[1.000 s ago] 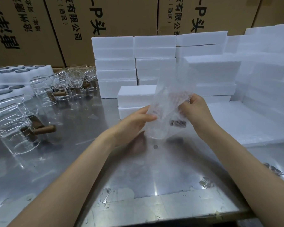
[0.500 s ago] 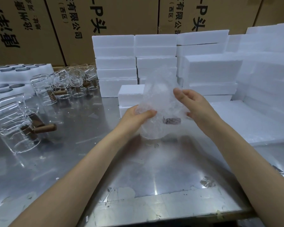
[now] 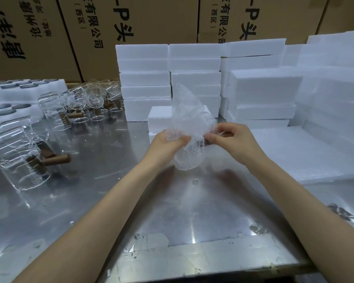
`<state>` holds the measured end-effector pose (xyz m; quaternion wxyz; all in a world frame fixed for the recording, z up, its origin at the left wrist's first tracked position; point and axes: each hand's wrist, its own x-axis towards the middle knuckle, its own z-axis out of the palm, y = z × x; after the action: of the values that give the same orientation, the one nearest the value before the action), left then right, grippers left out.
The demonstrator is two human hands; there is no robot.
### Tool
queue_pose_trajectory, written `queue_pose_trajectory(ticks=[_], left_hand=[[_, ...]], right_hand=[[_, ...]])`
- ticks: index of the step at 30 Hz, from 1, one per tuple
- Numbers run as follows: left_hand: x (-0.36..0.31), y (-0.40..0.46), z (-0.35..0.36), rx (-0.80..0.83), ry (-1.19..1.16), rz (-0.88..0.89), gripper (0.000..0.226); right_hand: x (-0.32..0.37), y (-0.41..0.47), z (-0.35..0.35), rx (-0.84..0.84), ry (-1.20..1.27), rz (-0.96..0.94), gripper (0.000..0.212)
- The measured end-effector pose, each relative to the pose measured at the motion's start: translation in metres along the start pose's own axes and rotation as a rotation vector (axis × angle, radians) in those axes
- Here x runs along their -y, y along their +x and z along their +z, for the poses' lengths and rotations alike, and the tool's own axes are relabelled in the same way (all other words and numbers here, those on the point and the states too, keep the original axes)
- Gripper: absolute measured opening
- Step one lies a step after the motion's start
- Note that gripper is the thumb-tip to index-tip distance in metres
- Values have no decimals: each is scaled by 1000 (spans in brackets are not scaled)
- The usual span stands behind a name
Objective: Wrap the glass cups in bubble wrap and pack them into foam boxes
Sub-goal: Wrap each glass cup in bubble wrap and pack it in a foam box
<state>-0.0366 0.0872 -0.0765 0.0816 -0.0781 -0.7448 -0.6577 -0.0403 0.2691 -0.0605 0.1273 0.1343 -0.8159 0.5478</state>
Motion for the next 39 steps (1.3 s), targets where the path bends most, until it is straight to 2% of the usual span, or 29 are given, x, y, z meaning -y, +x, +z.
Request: queue_pose_trajectory(ticks=[4, 5, 8, 9, 13, 15, 18, 20, 22, 25, 28, 32, 36, 39], left_hand=[[-2, 0, 0, 16, 87, 23, 10], [-3, 0, 2, 14, 96, 16, 17], [-6, -3, 10, -5, 124, -30, 63], [-7, -4, 12, -9, 140, -25, 67], [-10, -6, 11, 30, 210, 44, 56], [-9, -6, 9, 92, 200, 75, 55], [-10, -3, 1, 183, 51, 26, 35], [-14, -3, -2, 171, 3, 58, 18], [-16, -4, -3, 119, 31, 153, 19], [-13, -7, -4, 106, 324, 380, 45], [-11, -9, -9, 86, 705, 483, 67], [-9, -10, -9, 119, 1011, 525, 74], [-8, -6, -3, 123, 1185, 549, 90], [-8, -9, -5, 75, 1073, 564, 82]], right_hand=[[5, -3, 8, -37, 88, -89, 3], [6, -4, 11, -11, 111, -117, 4], [4, -6, 21, 48, 43, -233, 10], [3, -6, 22, 60, 14, -245, 10], [-4, 1, 19, 148, -268, -297, 19], [-4, 0, 18, 178, -359, -262, 23], [-4, 2, 14, 215, -403, -161, 30], [-2, 3, 13, 243, -401, -110, 31], [0, 3, 14, 274, -393, -82, 34], [-2, 3, 18, 251, -399, -65, 32], [-6, 2, 21, 224, -370, -66, 35], [-7, 0, 21, 152, -329, -174, 5], [0, -7, 14, 17, -89, -268, 27], [-2, -7, 16, 69, -199, -275, 35]])
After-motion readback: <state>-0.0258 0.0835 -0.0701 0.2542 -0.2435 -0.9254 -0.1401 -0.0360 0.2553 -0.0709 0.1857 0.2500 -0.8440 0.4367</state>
